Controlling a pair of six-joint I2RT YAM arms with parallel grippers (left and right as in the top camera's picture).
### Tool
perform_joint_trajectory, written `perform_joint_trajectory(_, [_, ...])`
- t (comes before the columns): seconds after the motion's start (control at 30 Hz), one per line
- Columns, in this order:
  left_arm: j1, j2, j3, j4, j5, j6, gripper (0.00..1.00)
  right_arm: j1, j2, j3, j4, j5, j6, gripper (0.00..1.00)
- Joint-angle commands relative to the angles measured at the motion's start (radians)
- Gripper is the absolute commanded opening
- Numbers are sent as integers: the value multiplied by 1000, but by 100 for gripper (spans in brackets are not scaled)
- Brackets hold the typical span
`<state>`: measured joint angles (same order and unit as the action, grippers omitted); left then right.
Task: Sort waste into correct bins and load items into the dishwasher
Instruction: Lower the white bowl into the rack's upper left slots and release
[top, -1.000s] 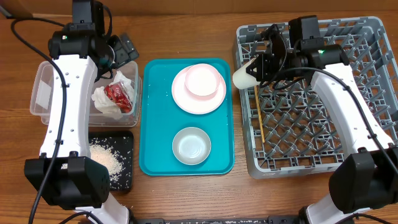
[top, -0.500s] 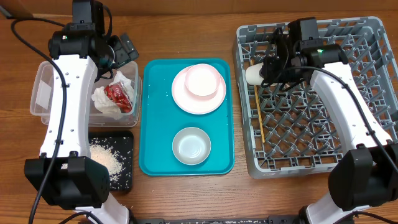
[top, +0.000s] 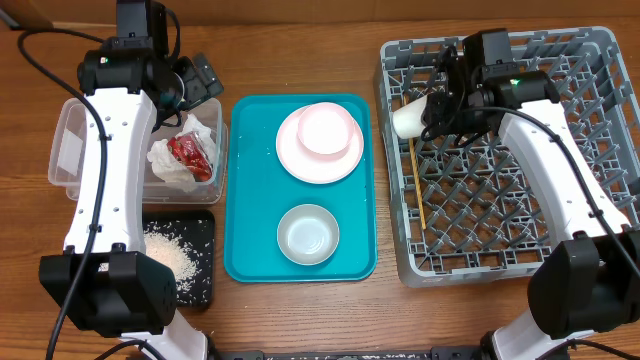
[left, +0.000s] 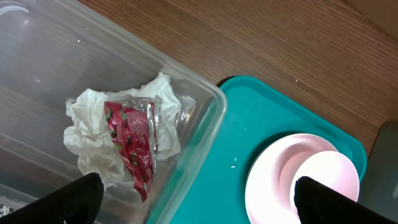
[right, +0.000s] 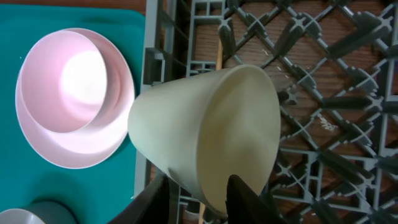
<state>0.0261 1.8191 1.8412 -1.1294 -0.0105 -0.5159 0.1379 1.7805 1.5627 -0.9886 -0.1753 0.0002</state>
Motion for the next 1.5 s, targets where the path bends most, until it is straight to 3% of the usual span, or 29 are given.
perform_joint_trajectory(0.0, [-6,-14,14,4,4,12,100,-3,7,-4,-8,63,0,33])
perform_joint_trajectory(1.47, [-6,-14,14,4,4,12,100,-3,14,-6,-31,322,164,33])
